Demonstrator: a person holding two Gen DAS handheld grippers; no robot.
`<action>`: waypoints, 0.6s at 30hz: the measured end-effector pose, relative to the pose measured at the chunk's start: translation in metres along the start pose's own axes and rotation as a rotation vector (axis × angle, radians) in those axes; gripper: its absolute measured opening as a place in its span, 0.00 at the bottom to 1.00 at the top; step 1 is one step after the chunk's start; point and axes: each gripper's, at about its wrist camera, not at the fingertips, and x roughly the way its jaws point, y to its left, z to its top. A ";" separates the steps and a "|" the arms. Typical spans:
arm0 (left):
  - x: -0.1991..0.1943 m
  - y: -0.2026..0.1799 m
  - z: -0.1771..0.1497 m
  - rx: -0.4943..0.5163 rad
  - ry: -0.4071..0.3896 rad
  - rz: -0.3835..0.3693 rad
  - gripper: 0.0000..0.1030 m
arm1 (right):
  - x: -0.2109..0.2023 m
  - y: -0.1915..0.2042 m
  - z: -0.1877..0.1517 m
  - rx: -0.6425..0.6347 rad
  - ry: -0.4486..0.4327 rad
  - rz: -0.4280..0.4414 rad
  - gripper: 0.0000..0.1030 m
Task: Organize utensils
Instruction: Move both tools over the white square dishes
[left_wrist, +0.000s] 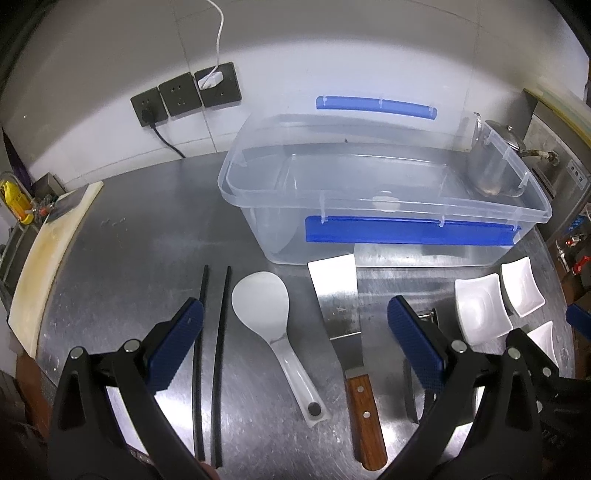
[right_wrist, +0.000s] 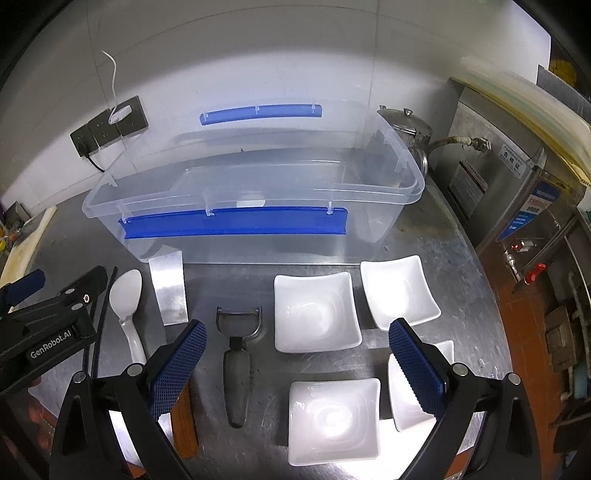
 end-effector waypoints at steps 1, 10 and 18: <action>0.000 0.000 0.000 -0.002 0.001 0.002 0.93 | 0.000 0.000 0.000 -0.001 -0.001 0.000 0.95; 0.001 -0.001 -0.001 -0.016 0.011 0.003 0.93 | 0.002 -0.002 0.000 -0.006 0.003 0.009 0.95; 0.007 0.000 -0.002 -0.018 0.032 -0.001 0.93 | 0.009 -0.001 0.001 -0.013 0.023 0.009 0.95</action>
